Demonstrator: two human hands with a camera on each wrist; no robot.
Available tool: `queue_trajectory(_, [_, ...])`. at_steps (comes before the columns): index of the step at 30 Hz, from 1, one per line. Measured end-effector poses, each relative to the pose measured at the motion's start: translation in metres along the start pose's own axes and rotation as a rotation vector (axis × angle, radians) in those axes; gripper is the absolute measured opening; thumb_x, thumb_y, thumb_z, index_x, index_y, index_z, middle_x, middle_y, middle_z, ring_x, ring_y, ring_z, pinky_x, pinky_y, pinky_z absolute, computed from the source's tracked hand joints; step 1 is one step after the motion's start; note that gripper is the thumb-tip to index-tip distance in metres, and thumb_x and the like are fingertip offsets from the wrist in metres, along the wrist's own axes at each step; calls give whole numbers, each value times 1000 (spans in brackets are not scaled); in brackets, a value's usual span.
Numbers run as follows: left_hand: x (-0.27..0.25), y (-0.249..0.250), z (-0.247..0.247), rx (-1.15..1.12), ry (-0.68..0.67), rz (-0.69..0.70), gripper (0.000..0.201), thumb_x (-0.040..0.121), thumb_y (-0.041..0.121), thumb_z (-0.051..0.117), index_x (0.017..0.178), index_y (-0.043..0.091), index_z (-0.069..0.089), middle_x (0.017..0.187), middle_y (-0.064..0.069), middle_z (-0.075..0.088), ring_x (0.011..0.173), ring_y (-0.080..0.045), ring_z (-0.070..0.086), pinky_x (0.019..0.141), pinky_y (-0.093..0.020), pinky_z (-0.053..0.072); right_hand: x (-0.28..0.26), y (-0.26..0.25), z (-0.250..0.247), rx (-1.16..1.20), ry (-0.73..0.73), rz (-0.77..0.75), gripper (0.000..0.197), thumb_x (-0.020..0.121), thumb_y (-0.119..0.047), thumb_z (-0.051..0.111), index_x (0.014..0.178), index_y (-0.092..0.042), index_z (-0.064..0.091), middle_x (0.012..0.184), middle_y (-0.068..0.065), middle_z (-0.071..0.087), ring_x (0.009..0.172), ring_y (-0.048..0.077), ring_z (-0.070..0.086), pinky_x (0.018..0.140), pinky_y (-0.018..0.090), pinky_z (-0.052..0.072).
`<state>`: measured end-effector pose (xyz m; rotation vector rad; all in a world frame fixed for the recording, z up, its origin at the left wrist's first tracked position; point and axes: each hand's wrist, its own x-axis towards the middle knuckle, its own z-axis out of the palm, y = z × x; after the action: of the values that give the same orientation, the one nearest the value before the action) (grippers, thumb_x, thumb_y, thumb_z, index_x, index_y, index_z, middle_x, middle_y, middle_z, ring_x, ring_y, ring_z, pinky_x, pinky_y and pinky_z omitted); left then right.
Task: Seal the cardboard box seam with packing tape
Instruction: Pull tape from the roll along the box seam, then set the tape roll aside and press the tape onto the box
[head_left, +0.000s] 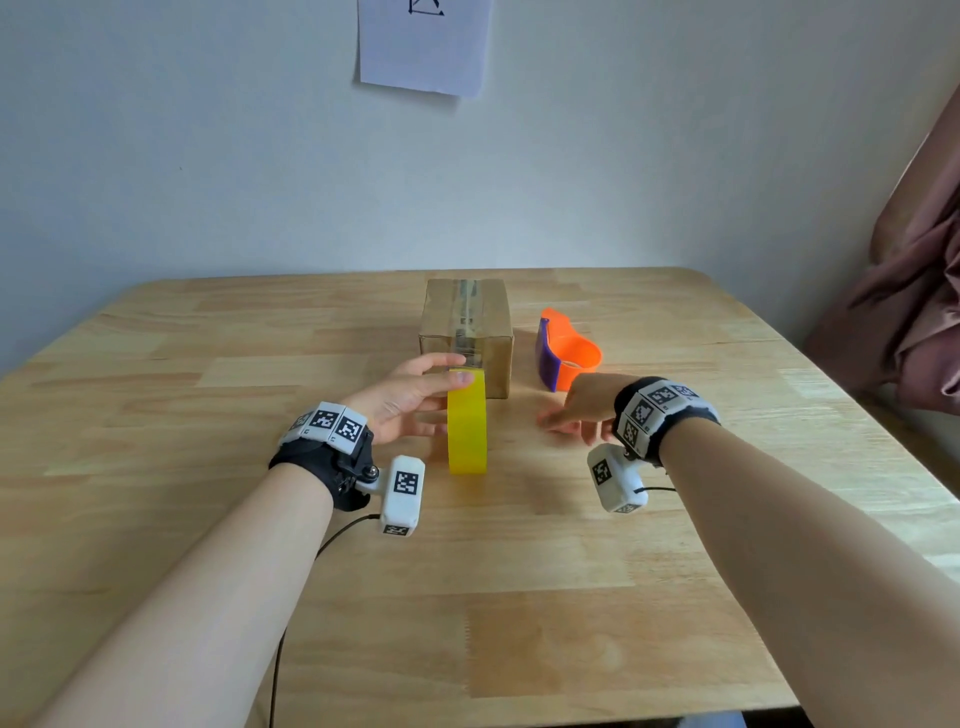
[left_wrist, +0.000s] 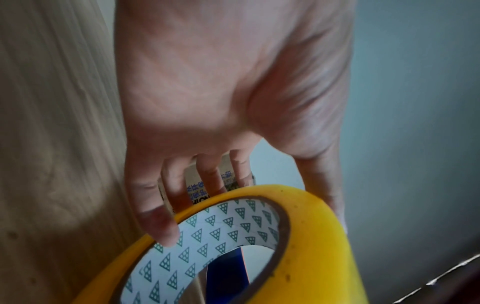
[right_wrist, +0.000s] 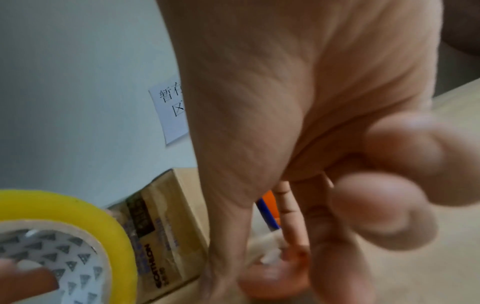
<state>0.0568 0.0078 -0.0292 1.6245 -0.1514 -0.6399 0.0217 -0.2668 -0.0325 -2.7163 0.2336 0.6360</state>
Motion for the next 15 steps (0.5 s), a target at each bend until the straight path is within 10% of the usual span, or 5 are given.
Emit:
queue_trajectory(4, [-3,1,2,0,16,16,69,71,37,84,135,27,63,113,-2,76,97,-21,70,68,-33,55,-17,-28,-18,59,70,-35,62,99,-67,45,85,-12,70,65,0,64,54,16,58,59,27,45])
queue_trajectory(7, [-6,2,4,7,17,28,73,66,39,86,134,27,64,111,-1,75,96,-21,69,75,-36,54,-27,-51,-20,399,-205,-136,74,96,-76,35,100,-16,78,82,2,77,70,19,69,70,32,50])
queue_trajectory(15, [-11,6,6,-55,11,12,39,92,39,75,128,23,69,117,-10,70,100,-27,65,82,-40,53,-43,-74,-14,696,-289,-283,37,103,-36,59,106,0,70,93,13,74,76,22,73,59,26,58])
